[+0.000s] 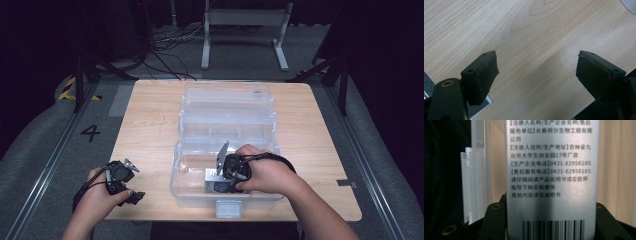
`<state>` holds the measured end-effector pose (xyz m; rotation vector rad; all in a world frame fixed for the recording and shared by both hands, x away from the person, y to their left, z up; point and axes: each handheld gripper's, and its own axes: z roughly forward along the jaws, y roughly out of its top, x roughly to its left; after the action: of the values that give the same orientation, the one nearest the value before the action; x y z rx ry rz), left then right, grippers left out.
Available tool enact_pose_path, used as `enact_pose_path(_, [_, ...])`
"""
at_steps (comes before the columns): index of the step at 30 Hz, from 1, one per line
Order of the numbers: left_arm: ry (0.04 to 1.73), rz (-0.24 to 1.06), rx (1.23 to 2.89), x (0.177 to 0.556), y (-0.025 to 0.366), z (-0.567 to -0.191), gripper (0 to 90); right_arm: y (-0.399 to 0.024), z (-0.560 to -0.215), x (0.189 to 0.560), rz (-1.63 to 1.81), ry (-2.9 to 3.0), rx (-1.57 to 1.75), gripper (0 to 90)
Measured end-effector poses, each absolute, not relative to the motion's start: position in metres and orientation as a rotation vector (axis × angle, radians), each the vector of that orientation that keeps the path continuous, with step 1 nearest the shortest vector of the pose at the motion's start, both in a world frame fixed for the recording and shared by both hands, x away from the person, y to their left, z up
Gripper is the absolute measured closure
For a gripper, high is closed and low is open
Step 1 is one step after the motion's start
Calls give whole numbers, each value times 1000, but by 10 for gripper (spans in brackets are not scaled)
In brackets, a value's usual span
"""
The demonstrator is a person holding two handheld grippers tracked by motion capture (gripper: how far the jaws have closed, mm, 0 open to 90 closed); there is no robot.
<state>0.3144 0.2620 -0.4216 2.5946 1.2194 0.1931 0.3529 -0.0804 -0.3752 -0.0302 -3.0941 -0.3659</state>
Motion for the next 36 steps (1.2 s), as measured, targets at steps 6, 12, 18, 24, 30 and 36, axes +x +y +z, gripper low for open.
enact_pose_path(6, [1211,203,2598,315,262,-421,181,-74,-395,353,-324,-3088,-19,564])
enact_pose_path(12, [1215,208,2596,315,262,-421,181,-73,-404,354,-307,-3082,-22,563])
enact_pose_path(18, [1214,210,2598,315,262,-421,181,-72,-412,354,-294,-3076,-26,560])
enact_pose_path(24, [1214,207,2596,315,261,-421,181,-72,-414,355,-303,-3081,-16,558])
enact_pose_path(30, [1212,205,2598,315,261,-421,181,-73,-416,357,-278,-3077,-12,540])
enact_pose_path(36, [1225,191,2595,314,260,-421,182,-77,-409,358,-334,-3072,-55,462])
